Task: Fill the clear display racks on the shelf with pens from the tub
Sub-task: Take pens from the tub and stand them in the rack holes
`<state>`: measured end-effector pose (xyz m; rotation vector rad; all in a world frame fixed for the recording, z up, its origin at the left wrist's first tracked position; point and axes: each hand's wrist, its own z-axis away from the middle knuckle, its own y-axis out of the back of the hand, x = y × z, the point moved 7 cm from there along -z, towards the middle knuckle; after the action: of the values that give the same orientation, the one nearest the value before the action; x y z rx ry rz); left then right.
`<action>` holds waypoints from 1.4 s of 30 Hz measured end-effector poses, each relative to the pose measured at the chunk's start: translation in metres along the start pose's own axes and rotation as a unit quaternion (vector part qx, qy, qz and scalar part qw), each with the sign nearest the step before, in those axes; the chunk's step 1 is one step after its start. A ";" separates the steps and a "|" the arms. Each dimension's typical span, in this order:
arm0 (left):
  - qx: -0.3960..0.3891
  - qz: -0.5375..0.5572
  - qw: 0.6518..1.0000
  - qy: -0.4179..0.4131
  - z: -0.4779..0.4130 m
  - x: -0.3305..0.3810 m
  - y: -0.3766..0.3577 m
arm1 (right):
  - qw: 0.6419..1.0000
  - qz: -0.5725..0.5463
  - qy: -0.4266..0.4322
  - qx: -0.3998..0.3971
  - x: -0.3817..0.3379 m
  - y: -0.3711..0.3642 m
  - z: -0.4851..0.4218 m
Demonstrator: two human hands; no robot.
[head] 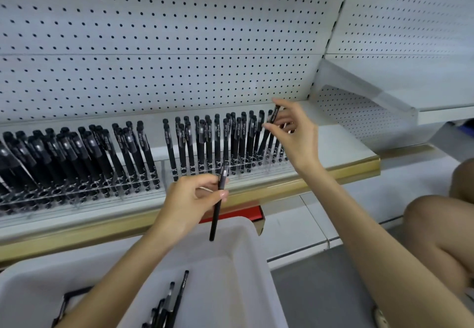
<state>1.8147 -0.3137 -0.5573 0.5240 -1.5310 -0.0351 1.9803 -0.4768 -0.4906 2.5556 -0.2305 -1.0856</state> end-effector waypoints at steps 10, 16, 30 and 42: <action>0.008 0.043 0.999 0.019 -0.002 -0.009 -0.004 | 0.995 0.043 0.058 -0.070 0.013 -0.019 0.006; 0.003 0.058 0.998 0.026 -0.002 -0.008 -0.006 | 0.993 0.065 0.068 -0.074 0.011 -0.018 0.005; 0.048 0.092 0.995 0.000 -0.006 0.009 -0.013 | 0.997 0.000 -0.019 -0.078 -0.010 0.009 0.012; 0.046 0.099 0.993 -0.052 0.002 0.028 -0.028 | 0.925 -0.231 -0.180 -0.242 -0.044 -0.026 0.069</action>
<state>1.8231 -0.3483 -0.5407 0.4457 -1.6874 0.1634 1.9009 -0.4582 -0.5158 1.9906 0.5220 -1.5512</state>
